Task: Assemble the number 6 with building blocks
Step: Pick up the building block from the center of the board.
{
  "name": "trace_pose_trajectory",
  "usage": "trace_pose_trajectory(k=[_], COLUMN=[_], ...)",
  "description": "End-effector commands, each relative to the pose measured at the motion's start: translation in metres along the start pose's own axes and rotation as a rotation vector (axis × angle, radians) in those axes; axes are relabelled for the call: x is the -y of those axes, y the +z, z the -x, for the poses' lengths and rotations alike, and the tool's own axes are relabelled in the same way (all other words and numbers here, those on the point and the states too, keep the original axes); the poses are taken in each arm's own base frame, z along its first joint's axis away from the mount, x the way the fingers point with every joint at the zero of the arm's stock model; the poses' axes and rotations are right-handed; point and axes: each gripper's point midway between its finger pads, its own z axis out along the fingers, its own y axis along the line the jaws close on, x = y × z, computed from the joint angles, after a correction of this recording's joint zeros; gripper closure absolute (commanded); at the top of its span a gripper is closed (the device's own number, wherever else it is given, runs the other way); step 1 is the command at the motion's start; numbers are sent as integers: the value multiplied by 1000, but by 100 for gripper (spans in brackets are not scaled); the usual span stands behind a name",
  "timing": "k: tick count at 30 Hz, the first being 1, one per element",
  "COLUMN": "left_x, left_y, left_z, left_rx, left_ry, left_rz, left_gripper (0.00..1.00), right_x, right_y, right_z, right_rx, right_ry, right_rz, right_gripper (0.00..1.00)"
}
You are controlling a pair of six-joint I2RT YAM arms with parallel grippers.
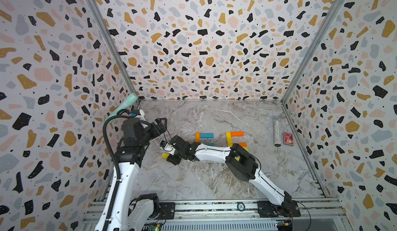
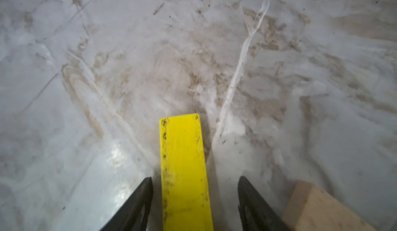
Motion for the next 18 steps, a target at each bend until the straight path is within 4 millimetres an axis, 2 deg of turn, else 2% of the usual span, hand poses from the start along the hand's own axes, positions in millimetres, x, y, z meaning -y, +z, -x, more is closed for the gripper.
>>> trace_pose_trajectory(k=[1,5,9,13,15,18], left_x=[5,8,6,9,12,13], left_y=[2,10,14,19,25,31], left_z=[5,-2,1,5,3,3], left_rx=[16,-11,-5,-11,-32,-50], left_ry=[4,-14,-4,11,24,39], left_rz=[-37,-76,-64,-82,-103,-109], left_gripper=[0,0,1,1,0,0], right_x=[-12,-11,-6,-3,0,2], right_y=[6,6,-6,-34,-56,-90], right_z=[-15,-13,-4,20,34,48], right_rx=[-69,-70,-56,13,71,143], right_ry=[-10,-1,27,68,102,144], right_rz=[72,60,28,-8,-36,-70], right_gripper=[43,56,65,73,77,78])
